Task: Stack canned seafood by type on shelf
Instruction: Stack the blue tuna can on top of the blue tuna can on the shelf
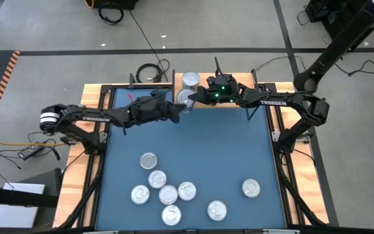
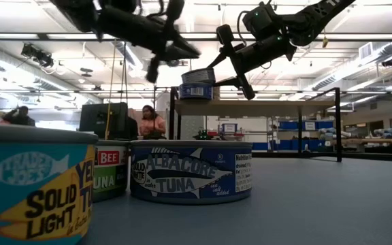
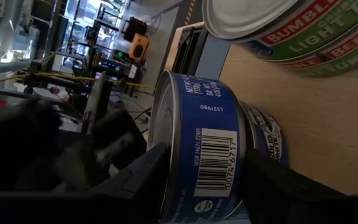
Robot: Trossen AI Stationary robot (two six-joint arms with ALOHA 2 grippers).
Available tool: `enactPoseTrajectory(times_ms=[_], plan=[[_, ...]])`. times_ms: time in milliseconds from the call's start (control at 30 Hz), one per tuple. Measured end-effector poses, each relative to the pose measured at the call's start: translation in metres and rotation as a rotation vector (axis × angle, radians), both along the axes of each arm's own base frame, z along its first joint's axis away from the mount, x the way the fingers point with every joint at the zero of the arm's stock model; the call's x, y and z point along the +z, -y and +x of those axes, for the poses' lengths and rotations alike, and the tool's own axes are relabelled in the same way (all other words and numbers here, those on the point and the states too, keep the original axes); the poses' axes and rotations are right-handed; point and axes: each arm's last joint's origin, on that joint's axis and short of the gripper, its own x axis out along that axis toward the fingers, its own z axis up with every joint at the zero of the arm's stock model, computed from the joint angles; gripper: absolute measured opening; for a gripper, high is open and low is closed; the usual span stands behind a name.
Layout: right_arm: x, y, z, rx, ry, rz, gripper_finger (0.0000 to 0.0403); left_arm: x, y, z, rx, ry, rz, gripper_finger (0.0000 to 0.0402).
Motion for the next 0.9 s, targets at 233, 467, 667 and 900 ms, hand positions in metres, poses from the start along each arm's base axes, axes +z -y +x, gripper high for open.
enactPoseTrajectory(times_ms=[233,467,667,900], plan=[[0.000,0.000,0.000,0.003,-0.002,-0.011,0.0189,-0.017,0.028,0.022,-0.233,-0.373,0.215,0.0013],[0.000,0.000,0.000,0.005,-0.005,-0.022,0.0189,-0.018,0.029,0.018,0.026,-0.491,0.352,0.0005],[0.001,0.001,0.000,0.002,-0.002,-0.025,0.0189,-0.028,0.028,0.029,-0.020,-0.477,0.365,0.0005],[0.000,0.001,0.000,0.008,-0.007,-0.037,0.0189,-0.032,0.025,0.029,-0.004,-0.496,0.344,0.0004]])
